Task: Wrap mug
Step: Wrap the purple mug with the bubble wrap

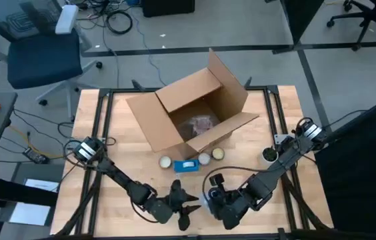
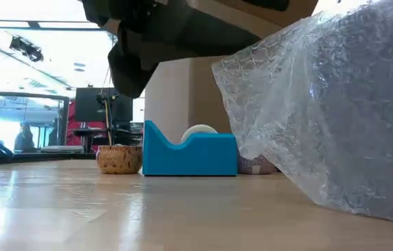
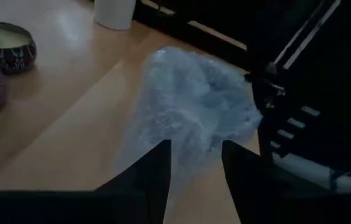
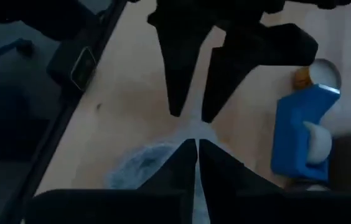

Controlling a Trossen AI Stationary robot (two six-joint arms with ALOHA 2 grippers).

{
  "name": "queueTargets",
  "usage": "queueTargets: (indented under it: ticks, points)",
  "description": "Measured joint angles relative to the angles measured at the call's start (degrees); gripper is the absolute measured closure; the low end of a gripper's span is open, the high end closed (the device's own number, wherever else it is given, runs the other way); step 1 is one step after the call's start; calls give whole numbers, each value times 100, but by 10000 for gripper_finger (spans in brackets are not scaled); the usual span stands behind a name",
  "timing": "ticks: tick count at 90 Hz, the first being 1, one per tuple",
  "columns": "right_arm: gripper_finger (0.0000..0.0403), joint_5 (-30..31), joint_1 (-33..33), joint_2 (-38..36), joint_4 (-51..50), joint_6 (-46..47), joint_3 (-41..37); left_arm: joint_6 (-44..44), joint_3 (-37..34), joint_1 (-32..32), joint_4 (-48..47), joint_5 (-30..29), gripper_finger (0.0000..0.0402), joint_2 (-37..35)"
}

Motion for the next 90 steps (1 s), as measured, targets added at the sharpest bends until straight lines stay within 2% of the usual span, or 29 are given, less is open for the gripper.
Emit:
queueTargets:
  ticks: [60,79,90]
  points:
    - [403,-34,215,0,193,607,0,-95,0,-5,87,-3,273,0]
    - [403,-49,95,2,560,617,0,220,0,-2,83,-5,273,0]
    - [403,-481,26,2,623,621,0,229,0,-2,86,-6,273,0]
